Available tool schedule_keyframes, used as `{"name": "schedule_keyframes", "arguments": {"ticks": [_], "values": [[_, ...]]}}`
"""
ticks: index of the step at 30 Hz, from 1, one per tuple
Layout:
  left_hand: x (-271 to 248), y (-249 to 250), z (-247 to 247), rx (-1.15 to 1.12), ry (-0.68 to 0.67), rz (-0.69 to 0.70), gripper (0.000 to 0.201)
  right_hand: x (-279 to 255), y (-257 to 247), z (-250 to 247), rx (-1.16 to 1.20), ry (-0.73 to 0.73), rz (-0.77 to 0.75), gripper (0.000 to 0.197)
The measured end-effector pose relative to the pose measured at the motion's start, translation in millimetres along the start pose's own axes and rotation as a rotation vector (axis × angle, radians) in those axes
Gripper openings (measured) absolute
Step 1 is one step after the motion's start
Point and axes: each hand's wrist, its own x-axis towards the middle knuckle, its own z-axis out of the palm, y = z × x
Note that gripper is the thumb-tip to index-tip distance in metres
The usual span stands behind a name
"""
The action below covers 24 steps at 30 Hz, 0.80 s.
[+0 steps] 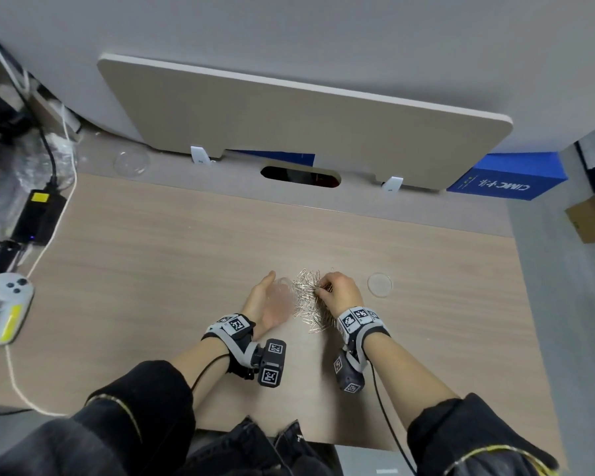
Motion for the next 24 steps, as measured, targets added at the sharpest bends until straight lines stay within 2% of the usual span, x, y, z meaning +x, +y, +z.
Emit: {"name": "schedule_keyframes", "arguments": {"ticks": [3, 5, 9, 12, 16, 21, 24], "values": [[-0.2, 2.6, 6.0, 0.003, -0.022, -0.004, 0.036, -3.8, -6.8, -14.6, 0.259, 0.029, 0.103, 0.008], [-0.3, 1.8, 13.2, -0.01, -0.047, -0.009, 0.037, -8.3, -12.9, -25.5, 0.341, 0.02, 0.08, 0.008], [-2.8, -2.6, 32.0, -0.003, -0.117, -0.034, 0.039, -13.8, -28.2, -42.9, 0.173, -0.071, -0.126, 0.011], [-8.8, -5.4, 46.5, -0.037, -0.164, -0.052, 0.039, -17.4, -38.3, -45.6, 0.043, -0.073, -0.209, 0.014], [-7.3, -9.2, 49.7, 0.005, -0.15, -0.072, 0.048, -22.4, -42.6, -41.3, 0.046, -0.046, -0.177, 0.008], [-0.2, -11.3, 43.1, 0.002, -0.121, -0.062, 0.045, -28.9, -46.0, -41.2, 0.111, -0.133, -0.192, 0.007], [2.2, -9.7, 38.1, -0.002, -0.111, -0.069, 0.045, -26.6, -44.1, -47.8, 0.228, -0.033, -0.188, 0.012]]}}
